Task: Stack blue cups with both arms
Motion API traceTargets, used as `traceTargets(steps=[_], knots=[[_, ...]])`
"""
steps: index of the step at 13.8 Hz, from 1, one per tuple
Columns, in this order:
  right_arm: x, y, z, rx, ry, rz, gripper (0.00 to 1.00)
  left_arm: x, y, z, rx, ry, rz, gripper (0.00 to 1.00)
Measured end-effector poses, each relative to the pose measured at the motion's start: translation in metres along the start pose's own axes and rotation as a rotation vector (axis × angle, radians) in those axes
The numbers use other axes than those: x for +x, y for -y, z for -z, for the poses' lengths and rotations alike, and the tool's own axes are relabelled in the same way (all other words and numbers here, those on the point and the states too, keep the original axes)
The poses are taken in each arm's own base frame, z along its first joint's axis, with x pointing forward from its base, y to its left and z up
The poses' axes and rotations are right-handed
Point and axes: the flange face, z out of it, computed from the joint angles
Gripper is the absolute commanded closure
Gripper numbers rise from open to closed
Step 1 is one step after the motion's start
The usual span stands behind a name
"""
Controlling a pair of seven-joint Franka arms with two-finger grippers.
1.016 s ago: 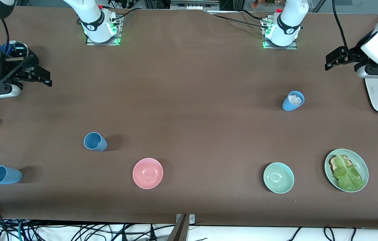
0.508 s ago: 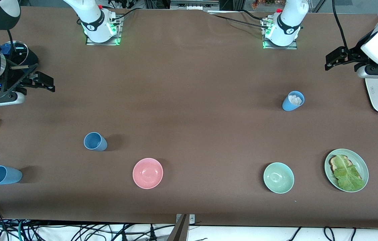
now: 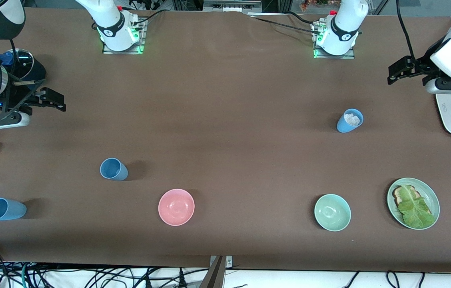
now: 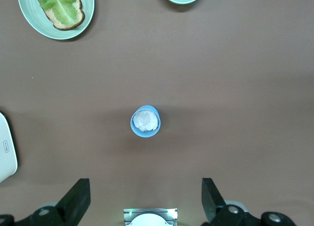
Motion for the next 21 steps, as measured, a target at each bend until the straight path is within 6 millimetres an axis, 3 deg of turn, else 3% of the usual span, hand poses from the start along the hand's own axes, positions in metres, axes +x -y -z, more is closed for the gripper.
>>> traceTargets(steps=[6,13,18,21], knots=[[-0.016,0.0,0.027,0.0,-0.038,0.0,0.0,0.004,0.0,-0.004,0.0,0.008,0.001,0.0],[-0.014,0.0,0.024,-0.006,-0.036,0.0,0.0,0.042,-0.004,-0.04,-0.002,0.068,-0.007,0.0],[-0.011,0.0,0.021,-0.006,-0.034,0.001,0.0,0.071,-0.023,-0.069,-0.002,0.113,-0.041,0.0],[-0.009,0.0,0.018,-0.006,-0.03,0.002,0.0,0.077,-0.007,-0.075,-0.008,0.129,-0.022,0.0]])
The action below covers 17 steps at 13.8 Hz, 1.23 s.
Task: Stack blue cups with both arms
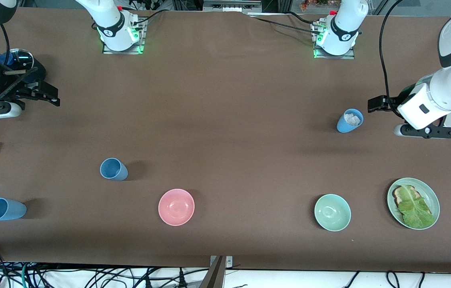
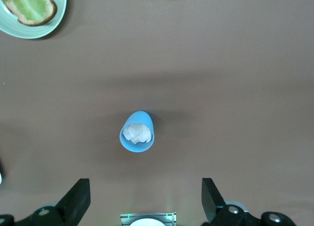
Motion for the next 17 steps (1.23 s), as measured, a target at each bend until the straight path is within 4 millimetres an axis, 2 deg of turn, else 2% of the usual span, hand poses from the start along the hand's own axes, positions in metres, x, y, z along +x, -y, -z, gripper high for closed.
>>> traceTargets(steps=[3,5,11,17], knots=[[0.003,0.0,-0.005,0.0,0.004,0.0,0.0,-0.001,0.026,-0.005,-0.01,0.013,-0.026,0.0],[0.012,0.0,-0.016,-0.001,0.005,0.0,0.0,-0.002,0.04,-0.016,-0.012,-0.013,-0.018,0.0],[0.039,-0.002,-0.055,-0.004,0.008,-0.001,0.0,-0.034,0.055,-0.068,-0.007,-0.081,-0.035,0.0],[0.061,-0.003,-0.087,-0.007,-0.005,-0.001,0.0,-0.057,0.069,-0.127,-0.002,-0.15,-0.04,0.0]])
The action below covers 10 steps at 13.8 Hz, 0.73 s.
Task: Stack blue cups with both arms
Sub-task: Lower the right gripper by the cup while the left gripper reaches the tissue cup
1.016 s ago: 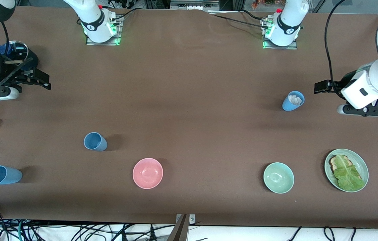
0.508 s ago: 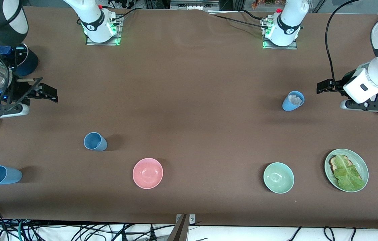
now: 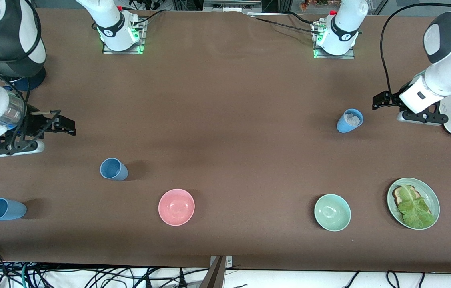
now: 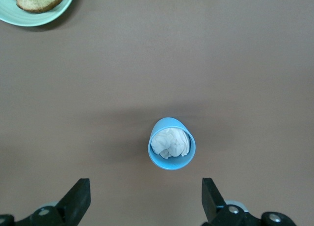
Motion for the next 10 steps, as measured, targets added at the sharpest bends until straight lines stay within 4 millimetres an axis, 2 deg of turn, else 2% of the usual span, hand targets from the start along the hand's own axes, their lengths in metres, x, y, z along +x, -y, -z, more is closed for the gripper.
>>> traceTargets(steps=[6,10], knots=[[0.022,0.0,-0.045,-0.002,0.026,0.002,0.0,-0.014,0.004,-0.041,0.006,-0.044,0.01,0.0],[0.039,0.0,-0.053,-0.005,0.016,0.008,0.0,-0.024,0.004,-0.076,0.013,-0.084,0.012,0.0]])
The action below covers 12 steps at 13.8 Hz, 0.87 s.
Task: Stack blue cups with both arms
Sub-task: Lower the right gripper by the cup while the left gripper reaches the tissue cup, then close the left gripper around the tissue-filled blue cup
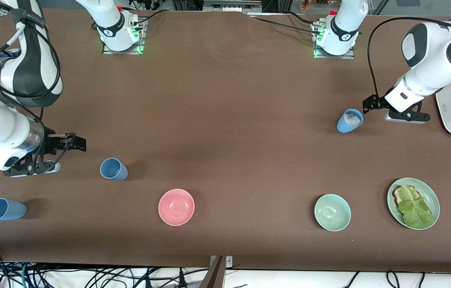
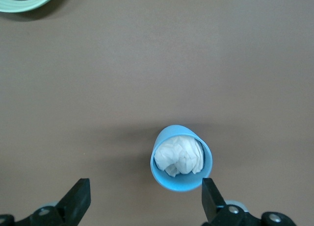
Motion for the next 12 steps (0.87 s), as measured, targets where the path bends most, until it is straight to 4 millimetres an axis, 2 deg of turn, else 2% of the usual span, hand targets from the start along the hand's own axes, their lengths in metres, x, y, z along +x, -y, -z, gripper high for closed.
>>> traceTargets(steps=[3,12], knots=[[0.009,0.0,-0.01,-0.001,0.002,0.002,0.0,-0.01,-0.001,-0.019,0.004,-0.021,0.001,0.0],[0.017,0.0,-0.012,-0.003,-0.016,0.008,0.0,-0.017,-0.002,-0.045,0.013,-0.079,-0.004,0.0]])
